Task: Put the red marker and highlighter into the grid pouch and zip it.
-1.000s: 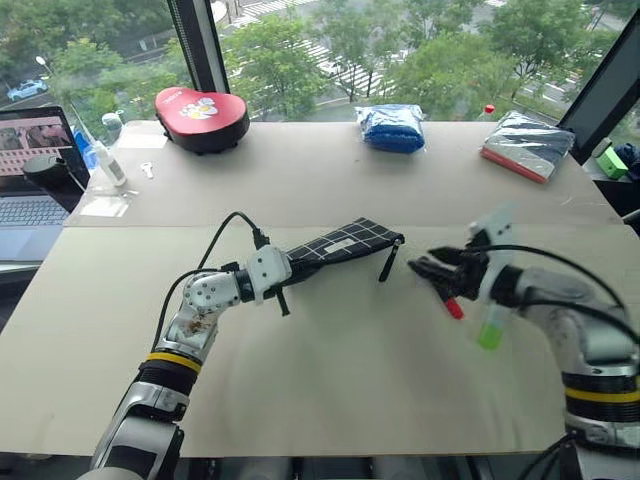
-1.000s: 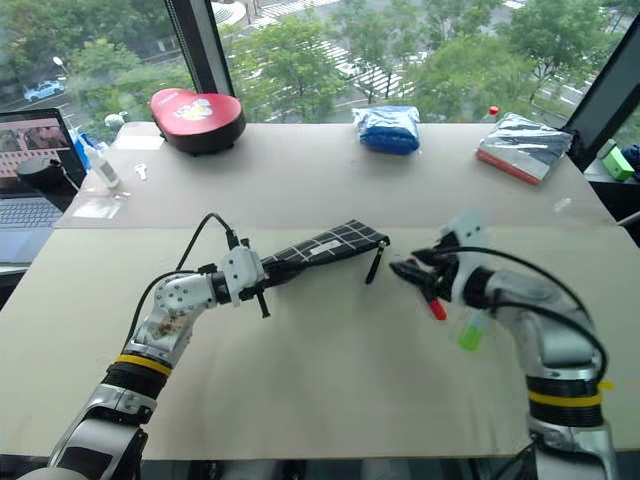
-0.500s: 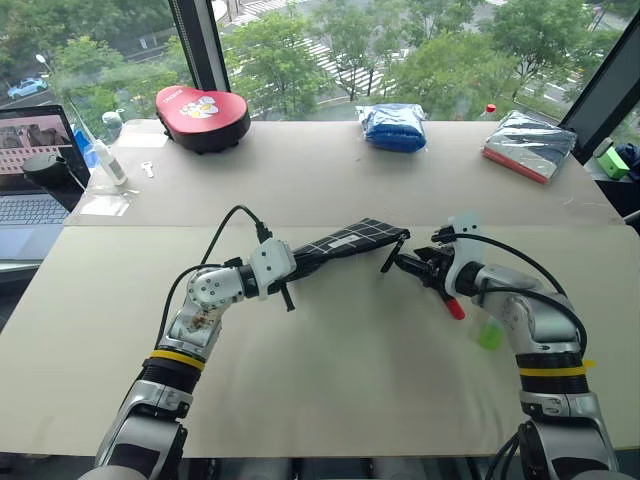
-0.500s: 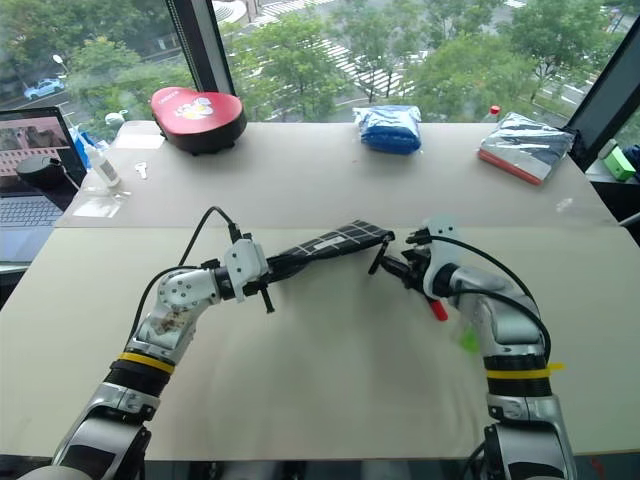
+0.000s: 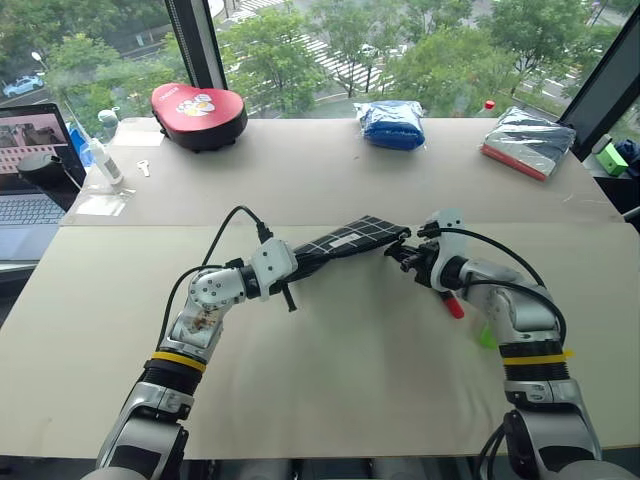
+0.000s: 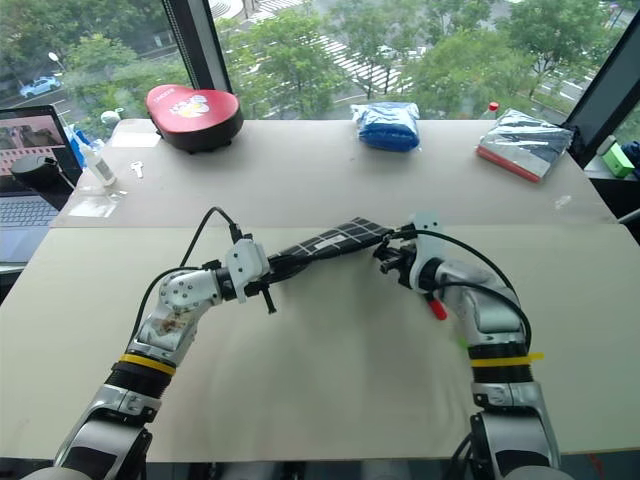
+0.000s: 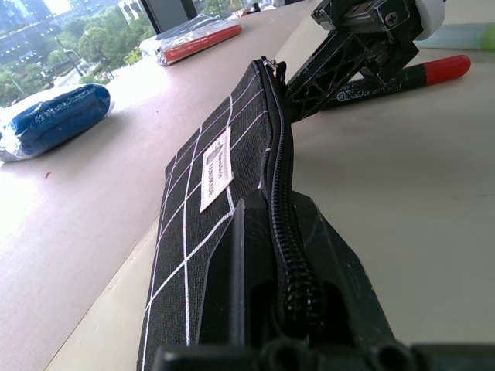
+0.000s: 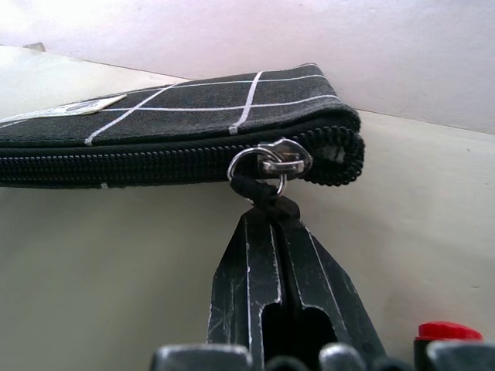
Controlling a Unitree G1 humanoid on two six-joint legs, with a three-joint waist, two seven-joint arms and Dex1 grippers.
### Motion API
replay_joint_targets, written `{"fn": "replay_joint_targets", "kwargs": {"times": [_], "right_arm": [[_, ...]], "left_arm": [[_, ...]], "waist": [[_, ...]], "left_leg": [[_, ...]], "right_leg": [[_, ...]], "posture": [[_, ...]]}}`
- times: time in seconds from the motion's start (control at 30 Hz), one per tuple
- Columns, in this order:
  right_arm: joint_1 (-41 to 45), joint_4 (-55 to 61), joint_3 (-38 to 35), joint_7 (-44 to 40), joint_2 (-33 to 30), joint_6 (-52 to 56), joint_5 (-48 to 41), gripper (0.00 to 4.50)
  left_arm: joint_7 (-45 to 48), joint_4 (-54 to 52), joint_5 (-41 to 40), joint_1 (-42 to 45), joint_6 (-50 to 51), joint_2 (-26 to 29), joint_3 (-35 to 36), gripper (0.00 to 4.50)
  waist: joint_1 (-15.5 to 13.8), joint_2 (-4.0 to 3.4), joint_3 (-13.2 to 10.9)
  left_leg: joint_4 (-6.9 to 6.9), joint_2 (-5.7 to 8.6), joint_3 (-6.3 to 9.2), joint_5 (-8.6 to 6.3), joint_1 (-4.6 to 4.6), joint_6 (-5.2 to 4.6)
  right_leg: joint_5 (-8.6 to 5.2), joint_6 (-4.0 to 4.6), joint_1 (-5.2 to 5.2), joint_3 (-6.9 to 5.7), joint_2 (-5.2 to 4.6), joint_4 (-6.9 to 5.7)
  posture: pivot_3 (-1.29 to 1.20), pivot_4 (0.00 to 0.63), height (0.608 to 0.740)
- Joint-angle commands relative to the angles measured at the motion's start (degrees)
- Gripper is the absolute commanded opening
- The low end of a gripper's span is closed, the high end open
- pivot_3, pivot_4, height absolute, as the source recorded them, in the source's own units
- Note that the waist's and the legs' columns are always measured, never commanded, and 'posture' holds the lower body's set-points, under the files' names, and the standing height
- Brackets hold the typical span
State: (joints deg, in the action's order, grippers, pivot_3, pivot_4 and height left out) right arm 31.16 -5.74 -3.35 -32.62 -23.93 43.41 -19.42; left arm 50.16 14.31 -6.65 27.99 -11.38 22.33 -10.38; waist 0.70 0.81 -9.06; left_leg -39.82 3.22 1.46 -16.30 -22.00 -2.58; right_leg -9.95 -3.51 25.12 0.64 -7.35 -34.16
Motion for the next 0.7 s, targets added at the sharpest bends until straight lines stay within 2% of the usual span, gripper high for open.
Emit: {"fn": "replay_joint_targets", "kwargs": {"times": [0.03,0.17,0.33,0.53,0.7], "right_arm": [[0.7,3.5,-1.4,-1.3,0.3,-1.5,-2.2,0.04],[0.1,6.5,0.1,-3.0,1.0,0.4,-4.1,0.04],[-1.8,15.6,6.4,-9.2,0.4,3.2,-7.5,0.04],[0.0,14.4,11.6,-9.1,2.0,2.9,-5.6,0.04],[1.0,15.8,15.2,-12.1,3.9,3.8,-7.7,0.04]], "left_arm": [[-0.8,-1.4,0.2,0.4,-0.5,-0.5,0.4,0.0],[-1.1,-0.9,0.8,0.5,-0.8,-0.7,0.1,0.0],[-1.1,-0.4,1.2,0.7,-1.0,-1.1,-0.1,0.0],[-1.2,0.7,1.4,1.8,-1.3,-2.0,-0.1,0.0],[-0.9,1.5,1.4,2.3,-1.6,-2.7,-0.1,0.0]], "waist": [[0.0,0.0,0.0],[0.0,0.0,0.0],[0.0,0.0,0.0],[0.0,0.0,0.0],[0.0,0.0,0.0]], "left_leg": [[0.0,0.0,0.0,0.0,0.0,0.0],[0.0,-0.01,0.0,0.0,0.0,0.0],[0.0,-0.01,0.01,0.0,-0.01,-0.01],[-0.04,0.01,0.0,0.0,-0.01,0.0],[-0.03,0.02,0.01,0.02,0.0,0.03]], "right_leg": [[0.0,0.0,0.0,0.0,0.0,0.0],[0.0,0.0,0.0,-0.01,0.0,-0.01],[0.0,0.0,0.01,-0.01,0.0,-0.04],[0.01,-0.01,0.0,-0.01,0.01,-0.03],[0.01,-0.01,0.02,-0.02,0.01,-0.04]], "posture": [[0.0,0.15,0.74],[0.0,0.15,0.74],[0.0,0.15,0.74],[0.0,0.15,0.74],[0.0,0.15,0.74]]}}
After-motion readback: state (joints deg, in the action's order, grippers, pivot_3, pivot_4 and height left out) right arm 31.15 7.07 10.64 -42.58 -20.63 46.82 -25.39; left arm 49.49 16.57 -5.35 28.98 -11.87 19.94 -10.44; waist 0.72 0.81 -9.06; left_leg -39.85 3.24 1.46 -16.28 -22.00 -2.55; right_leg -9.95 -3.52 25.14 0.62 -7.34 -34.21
